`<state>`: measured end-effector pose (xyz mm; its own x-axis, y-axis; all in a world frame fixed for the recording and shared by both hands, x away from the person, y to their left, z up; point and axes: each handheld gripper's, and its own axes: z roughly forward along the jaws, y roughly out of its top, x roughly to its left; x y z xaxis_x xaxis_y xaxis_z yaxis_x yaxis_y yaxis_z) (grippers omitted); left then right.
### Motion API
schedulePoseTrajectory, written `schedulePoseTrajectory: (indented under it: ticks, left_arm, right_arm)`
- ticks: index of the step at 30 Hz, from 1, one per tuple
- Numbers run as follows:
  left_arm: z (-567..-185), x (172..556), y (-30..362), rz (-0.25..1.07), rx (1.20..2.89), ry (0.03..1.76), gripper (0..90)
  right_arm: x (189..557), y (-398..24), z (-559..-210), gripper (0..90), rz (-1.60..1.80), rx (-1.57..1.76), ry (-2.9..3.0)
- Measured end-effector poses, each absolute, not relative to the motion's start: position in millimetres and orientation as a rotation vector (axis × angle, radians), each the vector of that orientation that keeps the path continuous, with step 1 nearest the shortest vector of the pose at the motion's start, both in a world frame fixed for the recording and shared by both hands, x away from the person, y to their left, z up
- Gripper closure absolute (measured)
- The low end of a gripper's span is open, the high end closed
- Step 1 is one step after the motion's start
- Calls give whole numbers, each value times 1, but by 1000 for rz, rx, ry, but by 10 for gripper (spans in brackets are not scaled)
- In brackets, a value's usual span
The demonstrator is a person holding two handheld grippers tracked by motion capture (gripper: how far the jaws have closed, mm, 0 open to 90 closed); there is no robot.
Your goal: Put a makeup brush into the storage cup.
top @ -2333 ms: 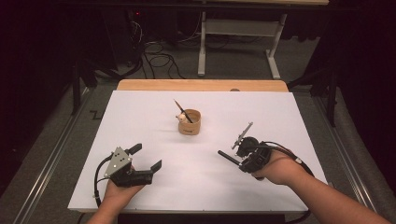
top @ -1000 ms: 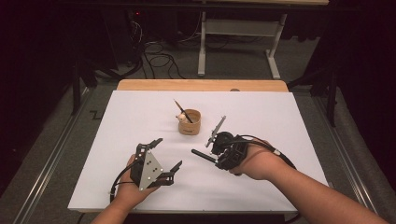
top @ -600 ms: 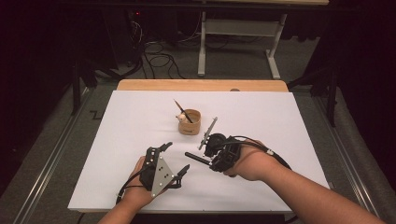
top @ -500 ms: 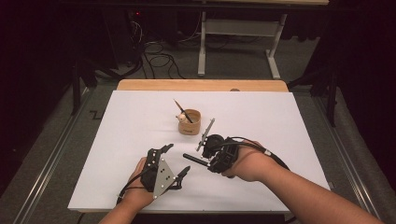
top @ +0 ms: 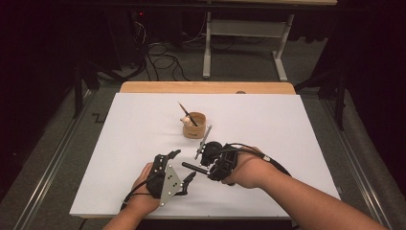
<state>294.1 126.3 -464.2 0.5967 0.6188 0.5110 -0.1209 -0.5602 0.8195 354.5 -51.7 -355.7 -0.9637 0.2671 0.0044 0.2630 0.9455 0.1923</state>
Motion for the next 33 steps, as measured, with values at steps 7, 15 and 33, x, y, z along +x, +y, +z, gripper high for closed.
schedulePoseTrajectory:
  ticks: [7,15,33]
  left_arm:
    - [-464,294,127,1073,1941,383,215]
    - [-465,295,127,1098,1955,377,231]
    - [-465,291,126,1114,1969,322,392]
  right_arm:
    - [355,-48,-358,792,302,416,3078]
    - [356,-47,-360,792,297,423,3084]
    - [357,-41,-363,791,280,419,3095]
